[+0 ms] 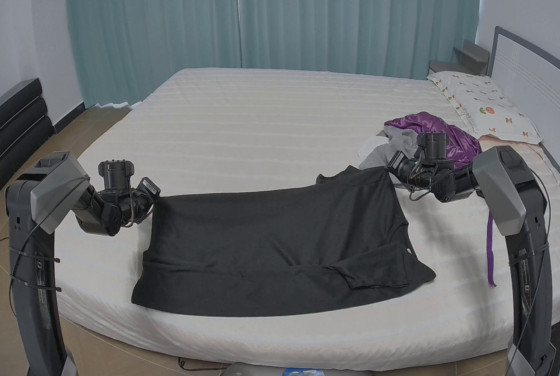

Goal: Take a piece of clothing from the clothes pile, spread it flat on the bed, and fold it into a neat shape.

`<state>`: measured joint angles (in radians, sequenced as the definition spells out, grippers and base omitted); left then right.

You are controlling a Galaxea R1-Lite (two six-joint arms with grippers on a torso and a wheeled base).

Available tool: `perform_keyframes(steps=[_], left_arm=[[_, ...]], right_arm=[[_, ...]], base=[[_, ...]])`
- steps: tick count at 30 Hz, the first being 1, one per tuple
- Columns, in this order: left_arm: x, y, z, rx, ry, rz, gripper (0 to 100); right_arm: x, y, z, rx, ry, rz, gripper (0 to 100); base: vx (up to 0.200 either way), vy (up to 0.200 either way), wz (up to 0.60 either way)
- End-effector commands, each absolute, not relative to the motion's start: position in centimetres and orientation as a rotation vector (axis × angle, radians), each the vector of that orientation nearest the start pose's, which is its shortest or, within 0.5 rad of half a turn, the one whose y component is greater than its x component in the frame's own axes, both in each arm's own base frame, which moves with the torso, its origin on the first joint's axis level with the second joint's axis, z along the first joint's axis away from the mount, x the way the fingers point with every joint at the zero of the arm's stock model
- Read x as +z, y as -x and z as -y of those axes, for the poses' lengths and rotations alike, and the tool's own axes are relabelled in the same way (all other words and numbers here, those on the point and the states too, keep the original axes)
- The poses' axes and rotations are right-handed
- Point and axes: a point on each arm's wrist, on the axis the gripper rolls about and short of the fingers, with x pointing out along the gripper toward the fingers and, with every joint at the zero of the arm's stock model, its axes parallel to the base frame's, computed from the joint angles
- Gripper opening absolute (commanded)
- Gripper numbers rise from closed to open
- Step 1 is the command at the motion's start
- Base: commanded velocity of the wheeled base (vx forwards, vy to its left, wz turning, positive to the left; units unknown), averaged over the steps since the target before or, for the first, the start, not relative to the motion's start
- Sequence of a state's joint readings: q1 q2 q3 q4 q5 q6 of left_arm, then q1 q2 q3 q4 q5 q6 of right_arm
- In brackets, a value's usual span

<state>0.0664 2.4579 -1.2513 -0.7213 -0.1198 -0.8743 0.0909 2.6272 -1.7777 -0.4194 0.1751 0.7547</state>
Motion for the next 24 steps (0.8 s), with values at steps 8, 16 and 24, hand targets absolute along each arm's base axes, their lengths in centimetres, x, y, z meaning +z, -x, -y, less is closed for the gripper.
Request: perform_keyframes(steps=[8,16,24], left_arm=[[0.5,-44.7,-2.7,0.169,0.896,-0.497,0],[1.9,-43.1,-2.4,0.168,0.895,-0.508,0],[2.5,-41.5,-2.1,0.171,0.884,-0.534,0]], right_arm=[[1.9,-51.3,-4.8,0.087,-0.751,-0.549,0],[2.7,-49.2,-3.7,0.101,-0.770,-0.613,0],[3.2,-46.6,-3.5,0.122,-0.783,-0.688,0]], base=[[0.000,0.000,0.00],[0.000,0.000,0.00],[0.000,0.000,0.00]])
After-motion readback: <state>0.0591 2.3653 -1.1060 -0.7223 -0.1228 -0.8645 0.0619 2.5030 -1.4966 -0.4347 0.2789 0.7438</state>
